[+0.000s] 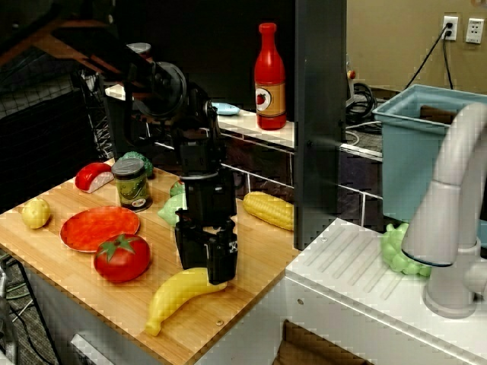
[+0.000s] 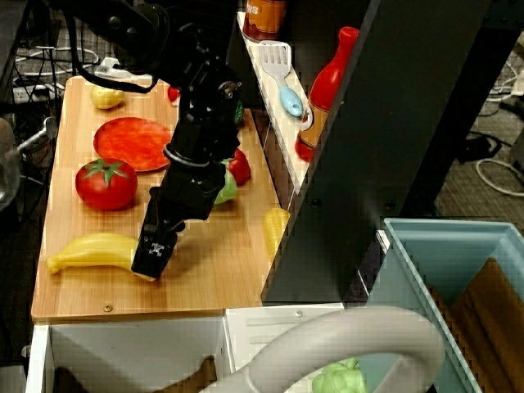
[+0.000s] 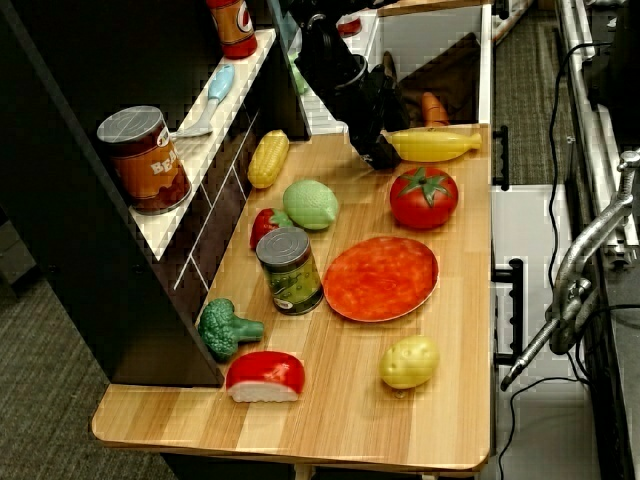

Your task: Put banana on plate

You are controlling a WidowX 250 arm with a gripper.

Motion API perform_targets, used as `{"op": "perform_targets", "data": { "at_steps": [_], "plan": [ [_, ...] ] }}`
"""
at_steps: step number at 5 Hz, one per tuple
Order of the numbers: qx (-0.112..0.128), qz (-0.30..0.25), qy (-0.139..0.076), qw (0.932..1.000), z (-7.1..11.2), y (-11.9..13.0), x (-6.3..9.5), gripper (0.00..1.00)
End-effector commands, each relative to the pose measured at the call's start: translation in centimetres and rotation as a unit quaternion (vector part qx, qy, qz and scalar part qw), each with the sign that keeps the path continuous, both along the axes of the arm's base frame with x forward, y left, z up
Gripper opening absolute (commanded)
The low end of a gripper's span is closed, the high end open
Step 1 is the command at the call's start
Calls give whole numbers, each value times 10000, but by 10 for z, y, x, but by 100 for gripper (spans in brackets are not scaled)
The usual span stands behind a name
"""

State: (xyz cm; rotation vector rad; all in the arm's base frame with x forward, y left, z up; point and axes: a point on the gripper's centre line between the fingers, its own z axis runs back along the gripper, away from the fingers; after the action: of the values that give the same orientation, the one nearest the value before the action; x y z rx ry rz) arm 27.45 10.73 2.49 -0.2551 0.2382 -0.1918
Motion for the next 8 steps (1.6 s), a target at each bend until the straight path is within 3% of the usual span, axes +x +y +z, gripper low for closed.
{"op": "perform_targets", "data": {
  "at_steps": [1,4,5,7,8],
  "plan": [
    [189,-198,-133,9995,3,1,-5,100],
    [133,-601,120,9980,1,14,-31,100],
    [146,-703,82,9974,-4,17,-30,0],
    [150,-606,67,9980,-2,14,-22,0],
    [-202,-587,-32,9981,42,6,-14,0]
  ]
}}
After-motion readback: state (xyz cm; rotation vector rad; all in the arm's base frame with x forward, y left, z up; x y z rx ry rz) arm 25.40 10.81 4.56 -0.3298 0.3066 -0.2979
